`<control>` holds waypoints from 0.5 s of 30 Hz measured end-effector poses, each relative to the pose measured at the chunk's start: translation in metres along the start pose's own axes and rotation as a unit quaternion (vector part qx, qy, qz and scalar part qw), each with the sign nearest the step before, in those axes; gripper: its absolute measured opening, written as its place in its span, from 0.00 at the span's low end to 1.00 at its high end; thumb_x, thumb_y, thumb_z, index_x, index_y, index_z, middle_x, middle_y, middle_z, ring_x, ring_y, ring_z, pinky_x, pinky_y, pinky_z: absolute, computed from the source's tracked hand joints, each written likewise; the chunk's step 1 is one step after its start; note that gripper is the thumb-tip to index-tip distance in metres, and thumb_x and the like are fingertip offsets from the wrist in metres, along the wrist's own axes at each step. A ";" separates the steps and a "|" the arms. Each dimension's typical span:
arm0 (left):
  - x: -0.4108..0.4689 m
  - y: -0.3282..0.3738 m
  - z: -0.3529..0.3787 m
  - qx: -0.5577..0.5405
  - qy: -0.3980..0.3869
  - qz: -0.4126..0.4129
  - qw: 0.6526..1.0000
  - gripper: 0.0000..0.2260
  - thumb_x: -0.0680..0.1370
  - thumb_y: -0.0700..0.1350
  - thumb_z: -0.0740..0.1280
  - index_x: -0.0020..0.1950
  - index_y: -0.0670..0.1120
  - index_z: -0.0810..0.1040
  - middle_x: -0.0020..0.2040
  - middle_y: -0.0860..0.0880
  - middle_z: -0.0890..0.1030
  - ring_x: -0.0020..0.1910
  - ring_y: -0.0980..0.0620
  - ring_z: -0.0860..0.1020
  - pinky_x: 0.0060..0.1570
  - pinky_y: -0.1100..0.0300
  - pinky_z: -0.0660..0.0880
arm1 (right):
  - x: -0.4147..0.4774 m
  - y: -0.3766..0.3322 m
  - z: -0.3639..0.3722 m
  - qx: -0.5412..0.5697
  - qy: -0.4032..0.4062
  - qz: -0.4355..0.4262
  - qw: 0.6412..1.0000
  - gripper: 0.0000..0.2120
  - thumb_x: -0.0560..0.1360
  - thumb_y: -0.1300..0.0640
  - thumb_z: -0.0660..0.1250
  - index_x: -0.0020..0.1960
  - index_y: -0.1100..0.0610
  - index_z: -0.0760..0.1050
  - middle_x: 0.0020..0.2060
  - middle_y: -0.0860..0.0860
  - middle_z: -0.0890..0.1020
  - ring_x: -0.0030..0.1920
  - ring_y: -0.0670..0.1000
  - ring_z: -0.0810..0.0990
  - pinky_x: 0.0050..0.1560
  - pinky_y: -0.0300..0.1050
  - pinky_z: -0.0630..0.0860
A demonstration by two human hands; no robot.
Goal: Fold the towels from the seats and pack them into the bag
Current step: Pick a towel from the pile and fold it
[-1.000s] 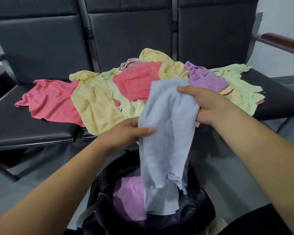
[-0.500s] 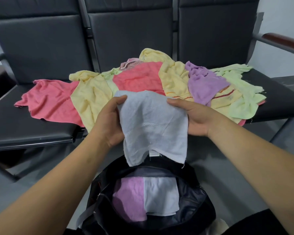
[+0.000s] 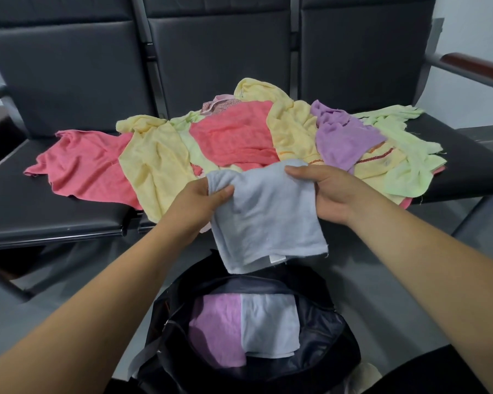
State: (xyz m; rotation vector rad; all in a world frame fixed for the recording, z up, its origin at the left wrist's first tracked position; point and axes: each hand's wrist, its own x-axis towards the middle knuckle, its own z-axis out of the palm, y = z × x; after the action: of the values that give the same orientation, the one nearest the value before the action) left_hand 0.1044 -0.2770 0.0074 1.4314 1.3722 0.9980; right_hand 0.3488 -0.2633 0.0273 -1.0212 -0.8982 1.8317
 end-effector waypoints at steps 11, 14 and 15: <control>0.006 -0.008 -0.011 0.192 0.016 -0.019 0.981 0.22 0.75 0.56 0.74 0.45 0.35 0.80 0.38 0.42 0.83 0.38 0.43 0.82 0.43 0.50 0.81 | 0.003 0.017 -0.012 -0.115 0.087 -0.049 0.988 0.11 0.77 0.68 0.69 0.59 0.62 0.80 0.54 0.60 0.86 0.55 0.59 0.85 0.58 0.55 0.81; 0.004 -0.006 -0.009 -0.061 -0.006 -0.087 0.994 0.18 0.70 0.53 0.77 0.50 0.40 0.84 0.46 0.42 0.87 0.49 0.40 0.85 0.52 0.48 0.83 | 0.007 0.016 -0.013 -0.133 0.136 -0.072 0.979 0.07 0.76 0.66 0.72 0.53 0.61 0.81 0.51 0.59 0.87 0.55 0.60 0.85 0.58 0.55 0.81; 0.003 -0.005 -0.006 -0.126 -0.028 -0.103 0.986 0.17 0.70 0.51 0.75 0.51 0.39 0.83 0.47 0.43 0.87 0.50 0.42 0.85 0.51 0.51 0.83 | 0.008 0.016 -0.013 -0.133 0.159 -0.079 0.975 0.08 0.75 0.66 0.74 0.53 0.61 0.80 0.52 0.60 0.86 0.55 0.60 0.85 0.59 0.56 0.81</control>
State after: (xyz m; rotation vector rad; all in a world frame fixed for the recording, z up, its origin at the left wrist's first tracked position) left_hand 0.0974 -0.2738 0.0046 1.0992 1.2739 0.9498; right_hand 0.3527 -0.2603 0.0060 -1.3236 -1.0110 1.3895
